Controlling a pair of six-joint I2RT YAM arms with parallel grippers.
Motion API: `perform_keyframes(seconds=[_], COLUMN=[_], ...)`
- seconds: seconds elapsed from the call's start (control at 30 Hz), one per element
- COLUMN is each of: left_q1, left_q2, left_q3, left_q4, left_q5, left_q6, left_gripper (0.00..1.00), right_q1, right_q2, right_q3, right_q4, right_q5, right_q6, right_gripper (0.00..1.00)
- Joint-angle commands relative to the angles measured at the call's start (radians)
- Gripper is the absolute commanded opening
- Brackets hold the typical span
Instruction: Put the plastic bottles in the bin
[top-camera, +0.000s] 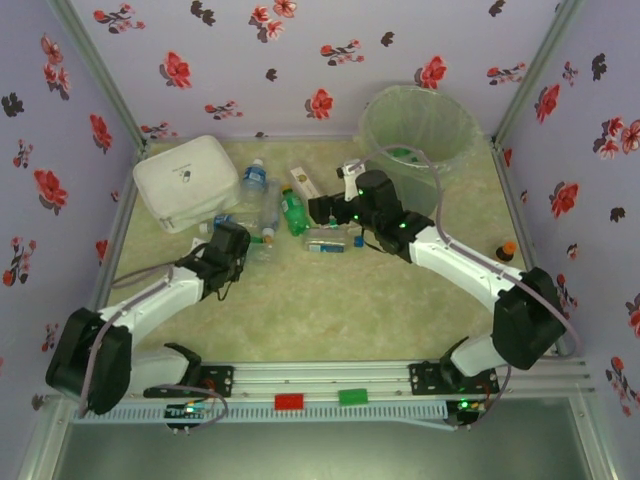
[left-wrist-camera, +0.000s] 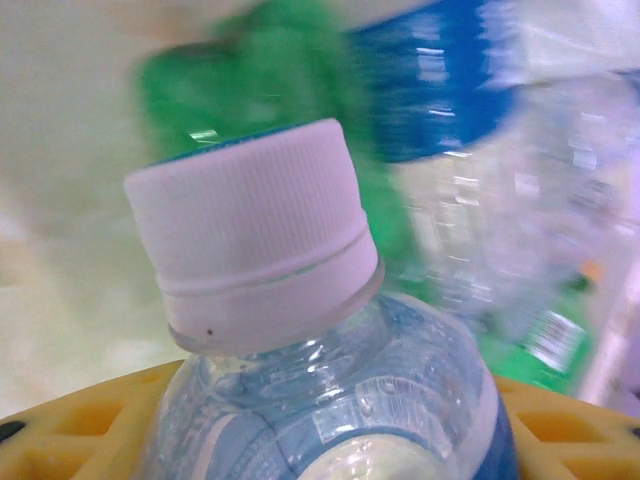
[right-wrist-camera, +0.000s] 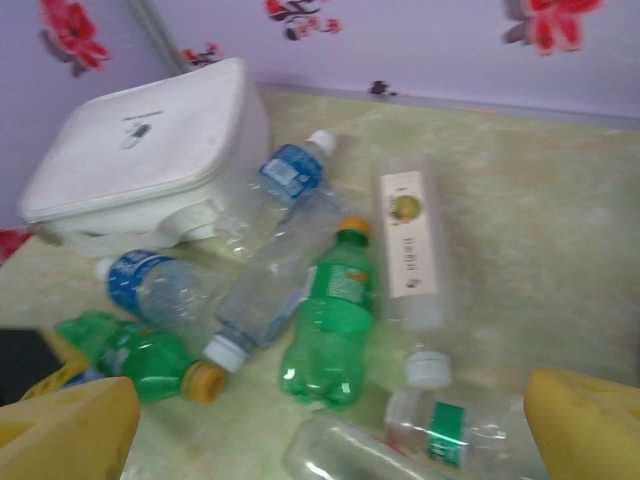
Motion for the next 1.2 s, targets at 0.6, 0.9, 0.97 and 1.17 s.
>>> perform_keyframes(seconds=[0.6,0.9,0.97,1.17], left_q1=[0.095,0.091,0.090,0.085], left_q2=[0.090,0.119,0.126,0.136], left_q3=[0.137,0.143,0.133,0.117], left_q4=[0.617,0.652,0.671,0.690], left_q5=[0.478,0.576,0.581,0.586], left_q6=[0.540,0.527,0.513,0.496], left_gripper=[0.57,0.57,0.57,0.58], right_q1=[0.062,0.071,0.072,0.075], right_q2=[0.155,0.198,0.219,0.264], right_q3=[0.094,0.124,0.148,0.186], right_q4=[0.075,0.034,0.022,0.009], right_q5=[-0.369,-0.293,-0.295,-0.316], right_q6=[0.122,0.074,0.065,0.060], right_gripper=[1.00,0.96,0.93,0.72])
